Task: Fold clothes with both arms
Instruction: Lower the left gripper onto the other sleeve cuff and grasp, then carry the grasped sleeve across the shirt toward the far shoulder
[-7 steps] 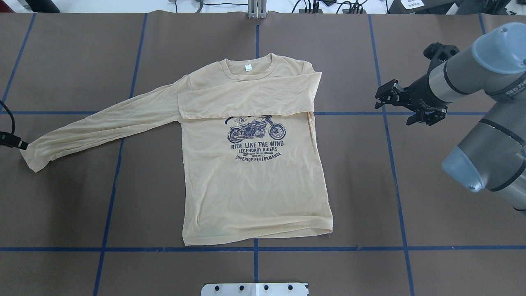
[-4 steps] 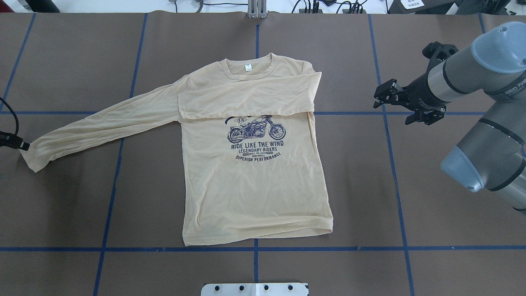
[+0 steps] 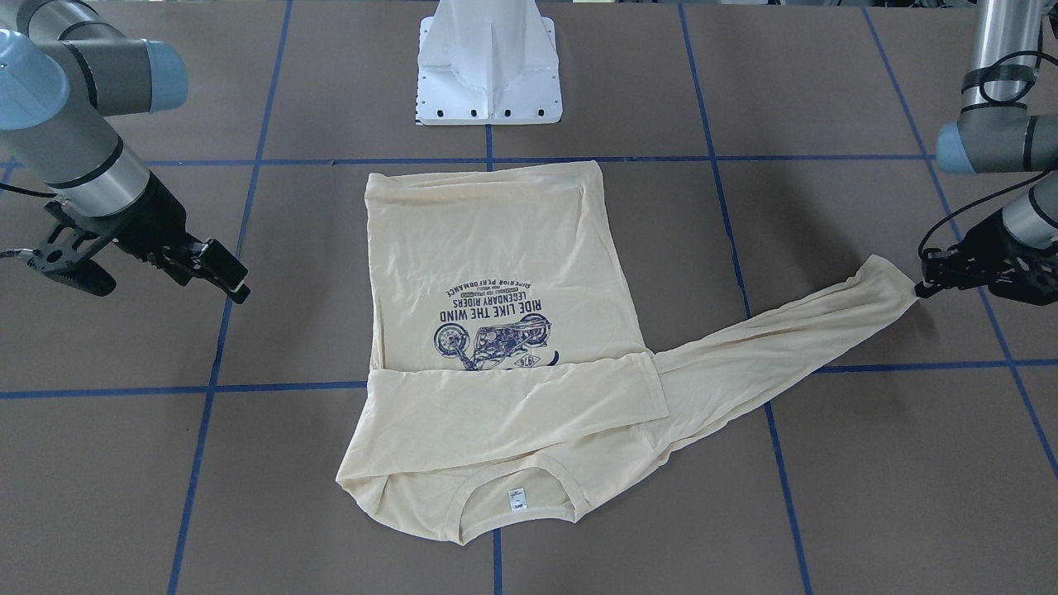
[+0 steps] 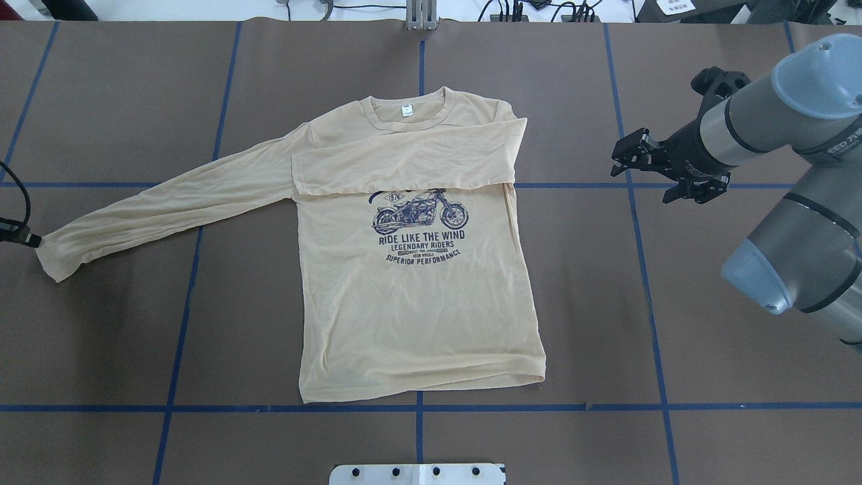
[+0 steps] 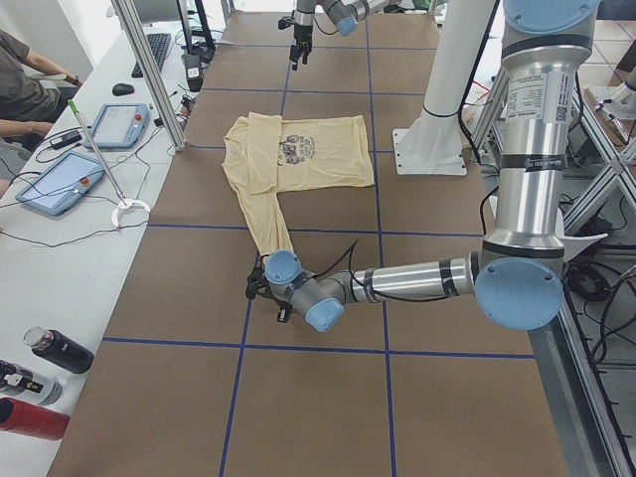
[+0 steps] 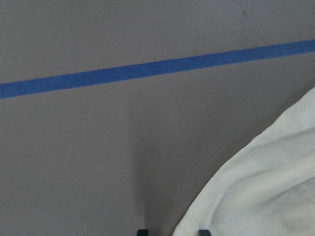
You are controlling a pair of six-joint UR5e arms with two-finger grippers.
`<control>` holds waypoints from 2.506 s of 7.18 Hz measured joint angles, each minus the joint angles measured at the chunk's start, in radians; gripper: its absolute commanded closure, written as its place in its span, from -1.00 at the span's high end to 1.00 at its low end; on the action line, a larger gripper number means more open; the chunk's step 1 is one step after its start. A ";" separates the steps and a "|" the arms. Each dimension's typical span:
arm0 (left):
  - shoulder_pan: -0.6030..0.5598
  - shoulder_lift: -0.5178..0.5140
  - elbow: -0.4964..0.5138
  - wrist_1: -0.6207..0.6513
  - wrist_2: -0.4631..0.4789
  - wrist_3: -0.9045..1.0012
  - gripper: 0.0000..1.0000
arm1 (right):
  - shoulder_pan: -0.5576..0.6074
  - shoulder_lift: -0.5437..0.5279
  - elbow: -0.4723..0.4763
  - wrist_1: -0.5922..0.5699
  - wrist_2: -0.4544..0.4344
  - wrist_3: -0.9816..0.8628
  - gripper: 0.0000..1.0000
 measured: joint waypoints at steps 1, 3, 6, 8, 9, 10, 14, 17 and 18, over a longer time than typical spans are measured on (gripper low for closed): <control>0.000 0.000 -0.005 0.000 -0.003 0.000 -1.00 | 0.000 0.000 0.000 0.000 0.000 0.000 0.97; -0.003 0.007 -0.074 0.012 -0.076 -0.016 -1.00 | 0.016 -0.002 0.000 -0.001 0.012 0.000 0.97; 0.002 -0.067 -0.247 0.024 -0.119 -0.244 -1.00 | 0.096 -0.052 -0.003 -0.001 0.077 -0.085 0.97; 0.069 -0.253 -0.261 0.048 -0.092 -0.501 -1.00 | 0.181 -0.120 -0.011 -0.003 0.126 -0.245 0.97; 0.120 -0.351 -0.257 0.077 -0.045 -0.617 -1.00 | 0.213 -0.145 -0.020 -0.004 0.134 -0.314 0.97; 0.169 -0.434 -0.251 0.104 0.004 -0.707 -1.00 | 0.237 -0.159 -0.033 -0.004 0.139 -0.362 0.97; 0.316 -0.704 -0.191 0.121 0.201 -0.931 -1.00 | 0.285 -0.176 -0.069 -0.003 0.141 -0.444 0.97; 0.365 -0.879 -0.078 0.120 0.319 -0.956 -1.00 | 0.318 -0.175 -0.100 -0.002 0.144 -0.507 0.97; 0.389 -0.929 -0.028 0.117 0.370 -0.957 -1.00 | 0.320 -0.174 -0.101 -0.002 0.144 -0.510 0.97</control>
